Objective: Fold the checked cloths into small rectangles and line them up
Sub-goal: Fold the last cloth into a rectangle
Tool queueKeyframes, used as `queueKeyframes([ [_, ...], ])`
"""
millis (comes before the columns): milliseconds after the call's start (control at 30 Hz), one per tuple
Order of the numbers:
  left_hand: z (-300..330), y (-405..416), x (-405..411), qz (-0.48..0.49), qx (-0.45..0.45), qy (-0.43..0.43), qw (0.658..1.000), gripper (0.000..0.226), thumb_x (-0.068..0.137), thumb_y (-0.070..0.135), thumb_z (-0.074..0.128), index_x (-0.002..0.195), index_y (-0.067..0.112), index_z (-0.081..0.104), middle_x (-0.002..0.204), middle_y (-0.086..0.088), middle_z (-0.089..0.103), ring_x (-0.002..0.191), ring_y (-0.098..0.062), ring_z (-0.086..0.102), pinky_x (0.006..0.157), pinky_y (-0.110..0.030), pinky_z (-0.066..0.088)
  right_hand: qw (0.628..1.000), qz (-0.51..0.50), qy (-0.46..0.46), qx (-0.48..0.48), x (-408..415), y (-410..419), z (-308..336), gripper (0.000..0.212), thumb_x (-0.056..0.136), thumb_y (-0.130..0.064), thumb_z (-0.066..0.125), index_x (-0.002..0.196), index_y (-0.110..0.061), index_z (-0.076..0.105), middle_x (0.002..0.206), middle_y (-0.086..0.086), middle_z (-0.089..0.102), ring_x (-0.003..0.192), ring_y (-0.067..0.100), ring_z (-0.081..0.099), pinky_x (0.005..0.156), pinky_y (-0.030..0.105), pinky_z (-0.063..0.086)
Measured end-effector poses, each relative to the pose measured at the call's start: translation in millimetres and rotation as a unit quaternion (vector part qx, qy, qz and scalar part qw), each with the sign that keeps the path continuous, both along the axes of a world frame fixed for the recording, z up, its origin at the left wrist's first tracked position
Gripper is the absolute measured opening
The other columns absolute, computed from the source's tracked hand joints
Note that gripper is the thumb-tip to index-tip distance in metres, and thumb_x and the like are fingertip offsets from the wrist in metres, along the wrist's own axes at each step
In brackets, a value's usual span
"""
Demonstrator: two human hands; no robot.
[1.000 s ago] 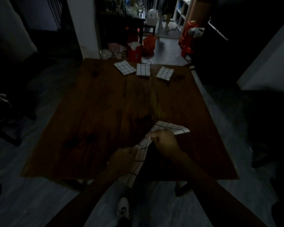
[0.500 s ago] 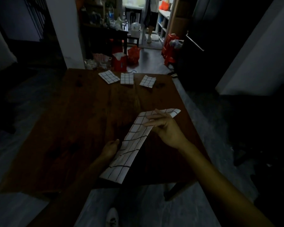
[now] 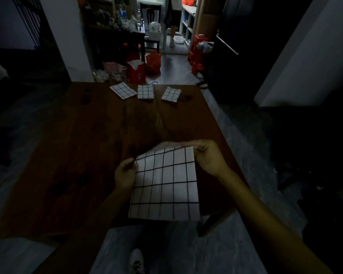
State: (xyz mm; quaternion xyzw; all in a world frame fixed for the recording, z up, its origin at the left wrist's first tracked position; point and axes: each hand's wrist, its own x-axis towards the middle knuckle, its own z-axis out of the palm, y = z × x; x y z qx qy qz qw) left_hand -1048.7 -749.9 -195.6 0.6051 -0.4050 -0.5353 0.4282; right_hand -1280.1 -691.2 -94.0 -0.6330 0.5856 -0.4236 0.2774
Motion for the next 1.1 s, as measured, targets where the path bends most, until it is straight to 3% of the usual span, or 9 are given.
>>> queueKeyframes([
  [133, 14.0, 2.5, -6.3, -0.059, -0.154, -0.163, 0.973, 0.048, 0.088, 0.013, 0.059, 0.134, 0.02, 0.046, 0.138, -0.005, 0.043, 0.124, -0.019, 0.043, 0.099, -0.036, 0.041, 0.999, 0.013, -0.026, 0.023, 5.7, -13.9, 4.8, 0.024, 0.088, 0.005, 0.058, 0.1, -0.012, 0.071, 0.104, 0.009, 0.07, 0.094, 0.014, 0.068, 0.083, 0.029, 0.055],
  [267, 43.7, 6.3, -26.5, -0.187, -0.326, -0.208, 0.903, 0.045, 0.09, 0.032, 0.059, 0.131, 0.018, 0.049, 0.133, 0.005, 0.047, 0.12, -0.011, 0.045, 0.092, -0.026, 0.043, 0.998, 0.048, -0.016, 0.027, 12.5, -22.9, 14.1, 0.046, 0.089, 0.011, 0.05, 0.09, -0.03, 0.07, 0.101, 0.0, 0.07, 0.096, 0.013, 0.067, 0.086, 0.032, 0.055],
  [400, 57.3, -0.1, -39.2, -0.237, -0.408, -0.246, 0.847, 0.036, 0.09, 0.046, 0.053, 0.117, 0.021, 0.059, 0.111, 0.008, 0.062, 0.106, -0.011, 0.056, 0.089, -0.041, 0.047, 0.996, 0.08, -0.018, 0.016, 17.5, -22.3, 23.6, 0.029, 0.09, 0.006, 0.054, 0.098, -0.017, 0.071, 0.101, 0.001, 0.07, 0.096, 0.013, 0.067, 0.085, 0.029, 0.055],
  [533, 66.2, 4.8, -45.2, -0.213, -0.443, -0.25, 0.834, 0.024, 0.093, 0.034, 0.051, 0.098, 0.014, 0.065, 0.088, 0.006, 0.066, 0.082, -0.01, 0.06, 0.079, -0.041, 0.049, 0.996, 0.085, -0.036, 0.017, 15.6, -19.1, 29.7, 0.021, 0.089, 0.002, 0.058, 0.097, -0.011, 0.072, 0.096, 0.003, 0.072, 0.091, 0.014, 0.069, 0.082, 0.031, 0.056],
  [700, 75.4, 8.3, -47.8, -0.218, -0.451, -0.259, 0.826, 0.02, 0.096, 0.019, 0.049, 0.091, 0.012, 0.067, 0.076, 0.0, 0.068, 0.069, -0.012, 0.06, 0.07, -0.034, 0.05, 0.997, 0.055, -0.048, 0.038, 9.4, -10.3, 39.4, 0.022, 0.094, -0.009, 0.053, 0.101, -0.019, 0.072, 0.1, -0.007, 0.071, 0.094, 0.003, 0.065, 0.079, 0.016, 0.051],
  [800, 83.3, 9.7, -47.7, -0.24, -0.42, -0.226, 0.846, 0.023, 0.097, 0.018, 0.048, 0.108, 0.01, 0.067, 0.091, -0.003, 0.071, 0.08, -0.009, 0.063, 0.073, -0.021, 0.049, 0.994, 0.035, -0.088, 0.055, 6.6, -6.0, 41.7, 0.022, 0.095, -0.016, 0.052, 0.109, -0.019, 0.07, 0.108, -0.006, 0.068, 0.101, 0.002, 0.062, 0.084, 0.016, 0.05],
  [900, 90.0, 9.1, -46.6, -0.268, -0.413, -0.206, 0.846, 0.026, 0.098, 0.016, 0.044, 0.115, 0.01, 0.064, 0.101, -0.002, 0.07, 0.09, -0.005, 0.061, 0.078, -0.01, 0.046, 0.999, 0.013, -0.031, 0.034, 9.6, -5.0, 39.6, 0.016, 0.089, -0.026, 0.063, 0.103, -0.023, 0.07, 0.103, -0.007, 0.069, 0.097, 0.0, 0.062, 0.084, 0.019, 0.051],
  [1000, 97.0, 8.3, -44.6, -0.273, -0.404, -0.203, 0.849, 0.029, 0.099, 0.024, 0.041, 0.114, 0.012, 0.063, 0.101, 0.0, 0.069, 0.09, -0.007, 0.062, 0.077, -0.017, 0.048, 0.999, -0.021, -0.005, -0.024, 10.3, -7.6, 35.6, 0.012, 0.09, -0.016, 0.062, 0.096, -0.021, 0.072, 0.093, -0.002, 0.071, 0.089, 0.006, 0.065, 0.081, 0.023, 0.053],
  [1100, 94.7, 4.6, -37.6, -0.265, -0.39, -0.236, 0.85, 0.028, 0.1, 0.029, 0.039, 0.102, 0.014, 0.063, 0.086, 0.005, 0.066, 0.076, -0.003, 0.06, 0.066, -0.021, 0.045, 0.994, -0.069, -0.06, -0.056, 6.5, -7.0, 37.8, 0.011, 0.09, -0.014, 0.062, 0.091, -0.019, 0.071, 0.092, 0.001, 0.071, 0.09, 0.012, 0.065, 0.08, 0.021, 0.052],
])
